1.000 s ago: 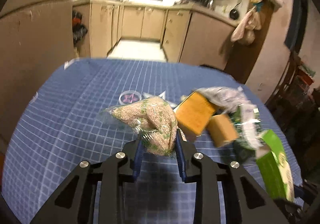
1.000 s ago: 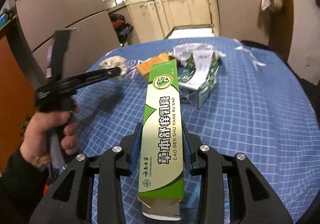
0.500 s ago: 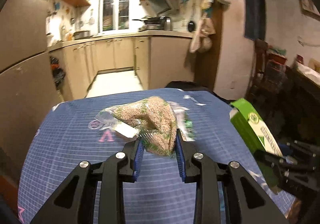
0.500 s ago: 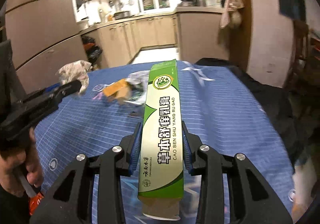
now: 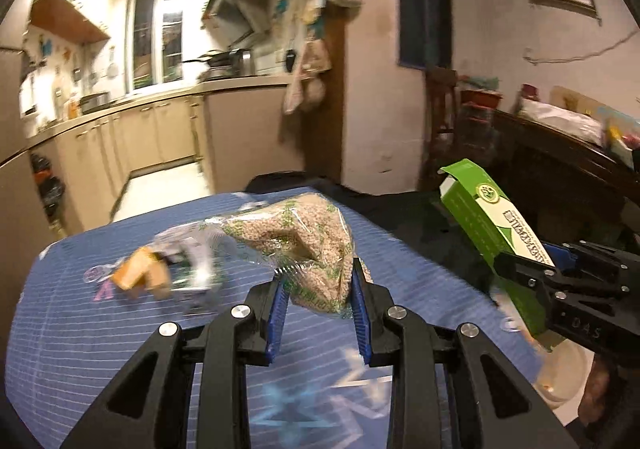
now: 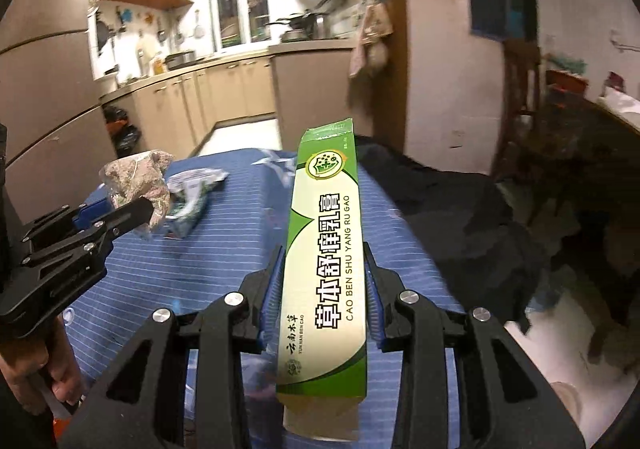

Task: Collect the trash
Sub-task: 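Carry the snack bag in the left tool while the right tool carries the green box to the bucket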

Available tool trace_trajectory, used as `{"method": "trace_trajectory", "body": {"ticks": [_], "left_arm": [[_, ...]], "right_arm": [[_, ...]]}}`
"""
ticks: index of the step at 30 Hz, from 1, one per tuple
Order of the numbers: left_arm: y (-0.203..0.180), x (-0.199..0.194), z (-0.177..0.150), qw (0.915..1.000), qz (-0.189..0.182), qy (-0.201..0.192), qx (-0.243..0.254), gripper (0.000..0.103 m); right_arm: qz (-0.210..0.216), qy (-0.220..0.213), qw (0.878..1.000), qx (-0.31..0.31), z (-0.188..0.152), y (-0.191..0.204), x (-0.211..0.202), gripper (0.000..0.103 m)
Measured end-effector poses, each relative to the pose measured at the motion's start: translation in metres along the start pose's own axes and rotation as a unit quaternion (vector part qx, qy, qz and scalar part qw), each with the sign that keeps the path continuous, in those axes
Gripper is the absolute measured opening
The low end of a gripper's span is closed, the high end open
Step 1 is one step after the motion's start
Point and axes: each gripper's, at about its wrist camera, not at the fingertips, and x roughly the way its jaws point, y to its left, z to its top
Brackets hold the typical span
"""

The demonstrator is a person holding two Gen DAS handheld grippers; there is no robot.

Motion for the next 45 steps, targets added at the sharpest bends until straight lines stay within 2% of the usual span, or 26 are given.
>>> {"method": "trace_trajectory", "body": {"ticks": [7,12,20,25,30,34,37,45], "left_arm": [[-0.111,0.009,0.006,0.9965,-0.074,-0.004,0.04,0.03],[-0.201,0.019,0.001,0.9884,-0.133,0.002,0.073,0.03],[-0.344,0.04,-0.028,0.9672,-0.219,0.036,0.123,0.03],[-0.418,0.058,-0.048,0.9502,-0.265,0.067,0.15,0.03],[-0.461,0.079,-0.068,0.9364,-0.293,0.095,0.169,0.03],[-0.493,0.103,-0.086,0.9248,-0.314,0.129,0.171,0.03],[-0.52,0.129,-0.105,0.9129,-0.332,0.165,0.171,0.03],[-0.575,0.193,-0.166,0.889,-0.344,0.242,0.181,0.03]], "right_arm": [[-0.071,-0.011,0.997,0.041,-0.02,-0.083,-0.044,0.034],[-0.124,-0.007,0.989,0.078,-0.05,-0.142,-0.075,0.034],[-0.199,0.019,0.968,0.155,-0.107,-0.241,-0.114,0.034],[-0.228,0.038,0.954,0.189,-0.132,-0.28,-0.126,0.034],[-0.238,0.075,0.944,0.217,-0.157,-0.313,-0.121,0.034],[-0.238,0.107,0.936,0.235,-0.178,-0.331,-0.107,0.034],[-0.234,0.136,0.929,0.251,-0.196,-0.348,-0.093,0.034],[-0.219,0.193,0.91,0.293,-0.243,-0.383,-0.07,0.034]]}}
